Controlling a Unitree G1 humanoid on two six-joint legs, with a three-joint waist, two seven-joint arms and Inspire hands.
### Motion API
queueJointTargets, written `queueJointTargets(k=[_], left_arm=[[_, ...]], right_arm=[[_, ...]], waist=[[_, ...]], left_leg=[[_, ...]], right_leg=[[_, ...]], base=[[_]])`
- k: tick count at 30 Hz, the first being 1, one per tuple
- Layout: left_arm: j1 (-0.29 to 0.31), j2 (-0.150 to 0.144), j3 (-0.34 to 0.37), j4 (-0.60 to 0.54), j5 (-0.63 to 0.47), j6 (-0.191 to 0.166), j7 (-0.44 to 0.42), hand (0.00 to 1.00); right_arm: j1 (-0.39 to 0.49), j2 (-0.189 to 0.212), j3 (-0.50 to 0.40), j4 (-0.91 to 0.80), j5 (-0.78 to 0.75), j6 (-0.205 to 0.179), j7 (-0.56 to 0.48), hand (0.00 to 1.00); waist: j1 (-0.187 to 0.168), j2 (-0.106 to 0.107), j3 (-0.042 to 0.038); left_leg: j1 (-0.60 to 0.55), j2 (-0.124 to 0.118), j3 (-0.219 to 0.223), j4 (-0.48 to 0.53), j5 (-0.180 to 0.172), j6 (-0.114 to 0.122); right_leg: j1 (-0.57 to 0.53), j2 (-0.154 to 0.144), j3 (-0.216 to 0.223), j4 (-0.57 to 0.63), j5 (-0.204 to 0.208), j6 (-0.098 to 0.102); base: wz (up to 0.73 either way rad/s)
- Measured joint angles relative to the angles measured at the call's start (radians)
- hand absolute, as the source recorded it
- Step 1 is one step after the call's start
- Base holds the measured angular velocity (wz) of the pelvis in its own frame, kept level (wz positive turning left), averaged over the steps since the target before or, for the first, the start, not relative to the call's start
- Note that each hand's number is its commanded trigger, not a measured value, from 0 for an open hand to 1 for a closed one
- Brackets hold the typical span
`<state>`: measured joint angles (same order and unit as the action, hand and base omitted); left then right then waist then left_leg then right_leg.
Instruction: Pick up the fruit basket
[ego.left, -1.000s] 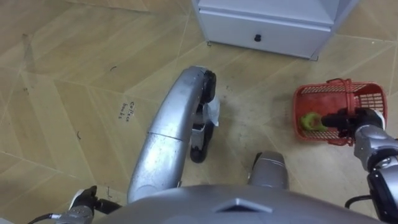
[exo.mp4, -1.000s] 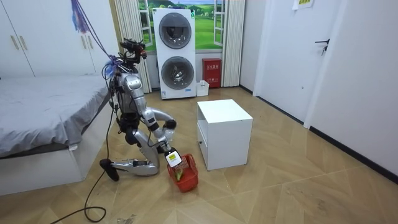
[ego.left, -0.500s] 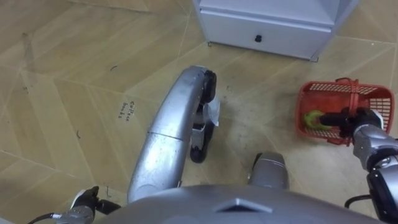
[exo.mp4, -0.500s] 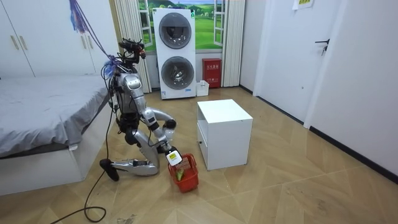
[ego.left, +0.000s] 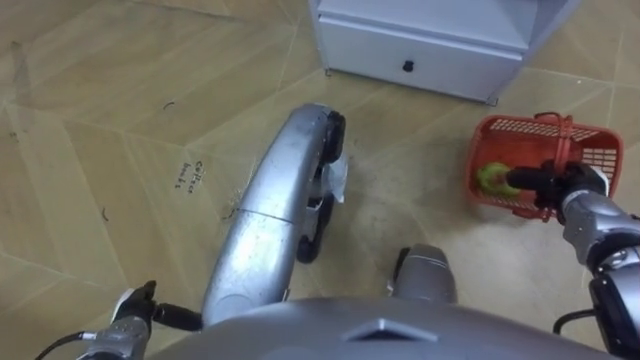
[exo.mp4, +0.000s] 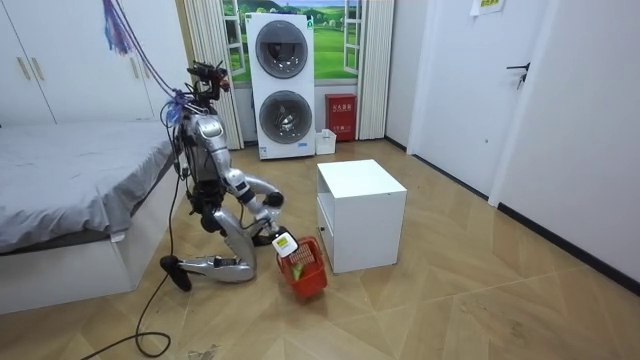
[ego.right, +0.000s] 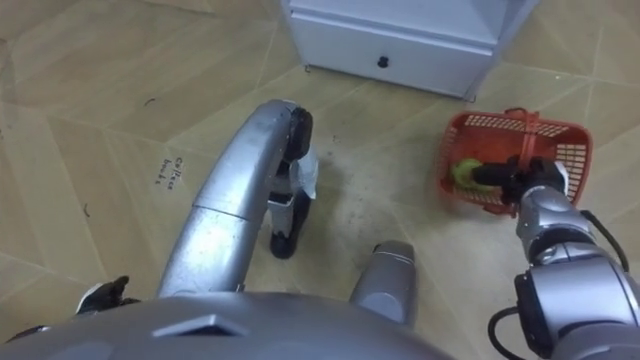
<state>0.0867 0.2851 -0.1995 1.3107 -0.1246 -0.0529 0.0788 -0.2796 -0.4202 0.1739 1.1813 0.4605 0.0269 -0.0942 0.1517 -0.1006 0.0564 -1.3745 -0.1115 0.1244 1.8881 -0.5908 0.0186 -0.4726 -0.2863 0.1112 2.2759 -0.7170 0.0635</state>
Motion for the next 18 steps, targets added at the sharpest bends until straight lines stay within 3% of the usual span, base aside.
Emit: queueJointTargets(k=[4,7,9,10,12,13,14,15,16,17,18], left_arm=[[-0.045,-0.001,0.003,0.003,0.002,0.010,0.005,0.00],[-0.083,-0.004,0.003,-0.004,0.000,0.012,0.011,0.00],[-0.118,-0.013,0.020,-0.006,0.000,0.012,0.033,0.00],[-0.135,-0.024,0.038,-0.005,0.000,0.012,0.051,0.00],[-0.148,-0.036,0.043,-0.005,-0.002,0.011,0.072,0.00],[-0.148,-0.044,0.057,-0.007,0.000,0.001,0.073,0.00],[-0.136,-0.045,0.073,-0.009,0.003,0.000,0.077,0.00],[-0.129,-0.045,0.081,-0.014,0.003,0.000,0.083,0.00],[-0.110,-0.044,0.083,-0.019,0.003,-0.001,0.098,0.00],[-0.091,-0.046,0.087,-0.022,0.008,-0.003,0.112,0.00],[-0.080,-0.047,0.091,-0.031,0.012,-0.001,0.115,0.00]], right_arm=[[-0.002,0.027,-0.002,-0.128,-0.040,0.001,-0.017,1.00],[-0.021,0.037,-0.002,-0.178,-0.043,0.010,-0.038,1.00],[-0.022,0.042,-0.002,-0.206,-0.043,0.019,-0.043,1.00],[-0.025,0.046,-0.001,-0.222,-0.039,0.020,-0.046,1.00],[-0.031,0.057,-0.001,-0.223,-0.029,0.020,-0.054,1.00],[-0.034,0.062,-0.005,-0.233,-0.027,0.024,-0.057,1.00],[-0.028,0.069,-0.009,-0.259,-0.031,0.032,-0.058,1.00],[-0.020,0.073,-0.014,-0.276,-0.034,0.034,-0.058,1.00],[0.003,0.084,-0.028,-0.321,-0.041,0.037,-0.061,1.00],[0.032,0.097,-0.046,-0.366,-0.050,0.038,-0.071,1.00],[0.047,0.100,-0.046,-0.384,-0.059,0.038,-0.077,1.00]], waist=[[-0.038,-0.005,-0.0008],[-0.049,0.018,-0.0095],[-0.056,0.023,-0.0119],[-0.048,0.025,-0.0124],[-0.047,0.029,-0.0161],[-0.043,0.033,-0.0171],[-0.048,0.036,-0.0196],[-0.053,0.037,-0.0211],[-0.063,0.035,-0.0223],[-0.063,0.031,-0.0252],[-0.061,0.031,-0.0256]], left_leg=[[0.000,-0.011,-0.020,0.008,-0.007,0.012],[0.013,-0.003,-0.039,-0.032,-0.009,0.026],[0.036,0.002,-0.037,-0.110,0.004,0.041],[0.061,0.017,-0.027,-0.177,0.017,0.054],[0.116,0.023,-0.011,-0.298,0.040,0.071],[0.165,0.032,-0.005,-0.381,0.053,0.077],[0.220,0.032,-0.002,-0.469,0.065,0.084],[0.246,0.030,0.000,-0.509,0.071,0.089],[0.313,0.028,0.009,-0.597,0.084,0.099],[0.380,0.028,0.022,-0.686,0.098,0.107],[0.417,0.030,0.026,-0.726,0.103,0.110]], right_leg=[[0.018,0.031,-0.001,-0.029,-0.001,0.000],[0.008,0.072,0.003,-0.119,-0.002,0.003],[-0.010,0.077,0.012,-0.223,-0.002,0.004],[-0.023,0.077,0.024,-0.313,-0.003,0.005],[-0.010,0.073,0.030,-0.488,-0.003,0.009],[0.014,0.069,0.031,-0.624,0.001,0.015],[0.058,0.065,0.024,-0.777,0.012,0.036],[0.082,0.062,0.023,-0.846,0.026,0.045],[0.130,0.056,0.023,-0.977,0.080,0.049],[0.160,0.042,0.020,-1.073,0.165,0.047],[0.175,0.040,0.019,-1.112,0.219,0.043]], base=[[0.00],[-0.13],[-0.26],[-0.41],[-0.46],[-0.53],[-0.53],[-0.37],[-0.35],[-0.39],[-0.43]])
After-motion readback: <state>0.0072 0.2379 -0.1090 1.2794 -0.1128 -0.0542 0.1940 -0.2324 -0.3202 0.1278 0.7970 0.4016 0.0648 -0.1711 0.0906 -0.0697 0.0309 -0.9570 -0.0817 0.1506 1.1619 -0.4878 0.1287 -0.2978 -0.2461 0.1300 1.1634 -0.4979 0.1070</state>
